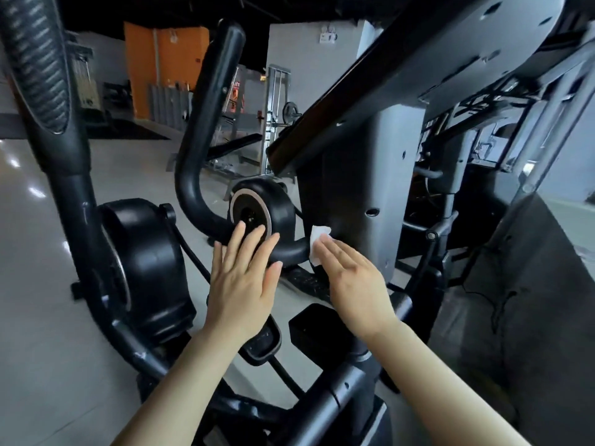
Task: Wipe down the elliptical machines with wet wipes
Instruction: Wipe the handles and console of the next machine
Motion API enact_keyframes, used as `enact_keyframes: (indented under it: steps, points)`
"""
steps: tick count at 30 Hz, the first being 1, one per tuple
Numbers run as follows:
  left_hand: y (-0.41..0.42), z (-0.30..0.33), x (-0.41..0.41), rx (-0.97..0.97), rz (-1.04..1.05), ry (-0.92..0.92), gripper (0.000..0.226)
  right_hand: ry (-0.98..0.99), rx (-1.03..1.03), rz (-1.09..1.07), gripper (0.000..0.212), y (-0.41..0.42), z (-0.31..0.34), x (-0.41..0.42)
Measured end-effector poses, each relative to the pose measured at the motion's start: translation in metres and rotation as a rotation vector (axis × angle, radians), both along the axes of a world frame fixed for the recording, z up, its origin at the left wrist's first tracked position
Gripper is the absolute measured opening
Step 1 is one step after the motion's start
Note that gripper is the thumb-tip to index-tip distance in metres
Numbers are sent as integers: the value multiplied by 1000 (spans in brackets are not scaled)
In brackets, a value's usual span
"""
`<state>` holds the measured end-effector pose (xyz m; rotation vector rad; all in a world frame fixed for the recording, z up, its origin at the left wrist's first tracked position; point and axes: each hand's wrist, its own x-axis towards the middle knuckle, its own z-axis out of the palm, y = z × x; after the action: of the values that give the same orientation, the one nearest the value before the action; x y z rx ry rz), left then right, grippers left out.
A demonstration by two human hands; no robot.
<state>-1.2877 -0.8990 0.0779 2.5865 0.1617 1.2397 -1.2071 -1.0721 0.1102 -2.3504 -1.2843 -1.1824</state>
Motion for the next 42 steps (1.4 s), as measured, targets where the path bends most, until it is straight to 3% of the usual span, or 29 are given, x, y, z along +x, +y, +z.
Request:
enact_keyframes:
  steps: [4, 9, 14, 20, 25, 28, 30, 35, 38, 42]
  points:
    - [1, 3, -7, -18, -14, -8, 50, 287, 384, 115, 37, 35, -20, -33]
    - [11, 11, -15, 56, 11, 65, 51, 537, 372, 273, 32, 3, -26, -47]
    - [5, 6, -34, 78, 88, 91, 55, 675, 464, 113, 28, -69, -24, -64]
    - [-59, -1, -31, -42, -42, -29, 51, 977, 813, 185, 16, -104, -27, -35]
    - [-157, -2, -1, -292, -320, 34, 47, 1226, 813, 429, 18, -150, -24, -7]
    - [-220, 9, 24, -600, -411, 59, 29, 1365, 754, 591, 25, -186, -21, 20]
    - [-245, 18, 40, -774, -399, 40, 16, 1415, 773, 624, 27, -200, -20, 35]
    - [-256, 30, 43, -1019, -365, -38, 15, 1446, 885, 667, 22, -210, -13, 46]
    - [-247, 32, 34, -1041, -337, -45, 27, 1393, 922, 638, 21, -206, -8, 46]
    - [-226, 29, 10, -1033, -263, -50, 22, 1269, 938, 570, 18, -184, -2, 41]
